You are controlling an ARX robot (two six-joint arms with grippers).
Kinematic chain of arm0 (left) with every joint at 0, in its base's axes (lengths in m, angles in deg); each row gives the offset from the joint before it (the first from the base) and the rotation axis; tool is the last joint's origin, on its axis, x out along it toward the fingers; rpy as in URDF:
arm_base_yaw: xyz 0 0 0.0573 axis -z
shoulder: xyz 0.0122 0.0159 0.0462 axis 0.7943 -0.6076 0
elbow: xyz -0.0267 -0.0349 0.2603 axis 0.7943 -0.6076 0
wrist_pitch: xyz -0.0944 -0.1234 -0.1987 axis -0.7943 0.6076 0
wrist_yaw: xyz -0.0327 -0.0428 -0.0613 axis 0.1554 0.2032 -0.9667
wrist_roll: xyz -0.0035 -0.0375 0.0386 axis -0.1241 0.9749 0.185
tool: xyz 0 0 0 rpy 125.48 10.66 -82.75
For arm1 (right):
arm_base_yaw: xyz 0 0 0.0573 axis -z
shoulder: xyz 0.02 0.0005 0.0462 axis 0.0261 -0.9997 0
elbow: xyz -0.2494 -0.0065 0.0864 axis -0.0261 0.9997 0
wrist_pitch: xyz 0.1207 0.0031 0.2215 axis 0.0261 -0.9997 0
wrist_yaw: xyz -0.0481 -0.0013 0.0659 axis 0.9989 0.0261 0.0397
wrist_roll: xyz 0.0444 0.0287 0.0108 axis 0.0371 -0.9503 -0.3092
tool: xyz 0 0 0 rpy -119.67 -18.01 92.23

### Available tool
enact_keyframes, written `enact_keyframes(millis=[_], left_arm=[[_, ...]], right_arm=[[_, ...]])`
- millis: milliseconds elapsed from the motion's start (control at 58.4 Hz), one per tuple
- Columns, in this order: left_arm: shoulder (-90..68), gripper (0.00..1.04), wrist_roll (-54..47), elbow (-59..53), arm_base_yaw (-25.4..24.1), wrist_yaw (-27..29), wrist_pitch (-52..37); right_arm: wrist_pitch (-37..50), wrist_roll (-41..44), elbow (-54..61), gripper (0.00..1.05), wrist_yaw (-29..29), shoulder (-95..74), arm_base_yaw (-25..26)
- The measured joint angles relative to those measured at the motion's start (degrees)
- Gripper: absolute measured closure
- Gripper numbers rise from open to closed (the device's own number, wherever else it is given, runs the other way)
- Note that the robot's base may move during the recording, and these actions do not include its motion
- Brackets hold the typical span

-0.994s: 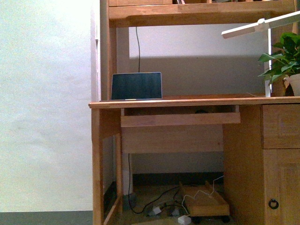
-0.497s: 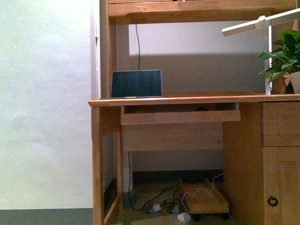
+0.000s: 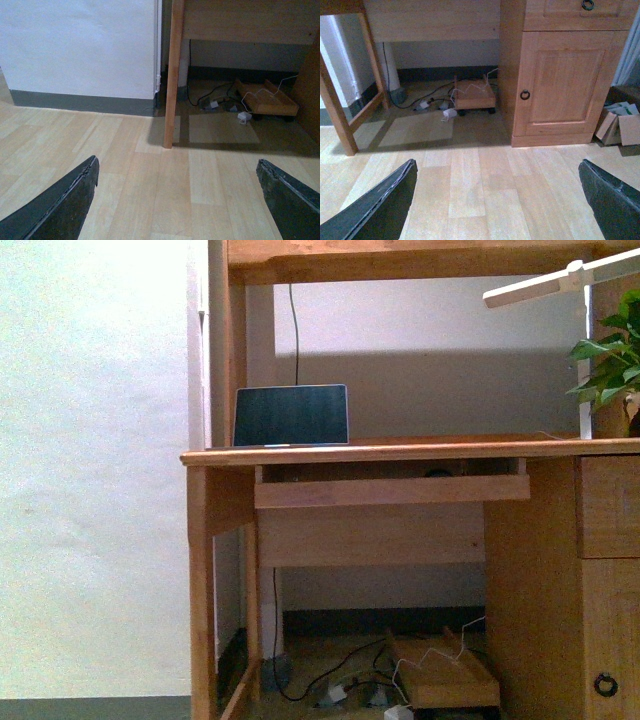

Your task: Place mouse

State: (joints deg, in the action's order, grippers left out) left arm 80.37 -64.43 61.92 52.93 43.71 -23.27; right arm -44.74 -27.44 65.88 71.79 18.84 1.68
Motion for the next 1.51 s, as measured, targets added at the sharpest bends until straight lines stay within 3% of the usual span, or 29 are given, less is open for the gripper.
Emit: enact_keyframes(millis=[1508], left_arm=[[0.0, 0.08, 0.0, 0.0, 0.0, 0.0, 0.0]], right_arm=[[0.0, 0.0, 0.0, 0.07, 0.0, 0.1, 0.0]])
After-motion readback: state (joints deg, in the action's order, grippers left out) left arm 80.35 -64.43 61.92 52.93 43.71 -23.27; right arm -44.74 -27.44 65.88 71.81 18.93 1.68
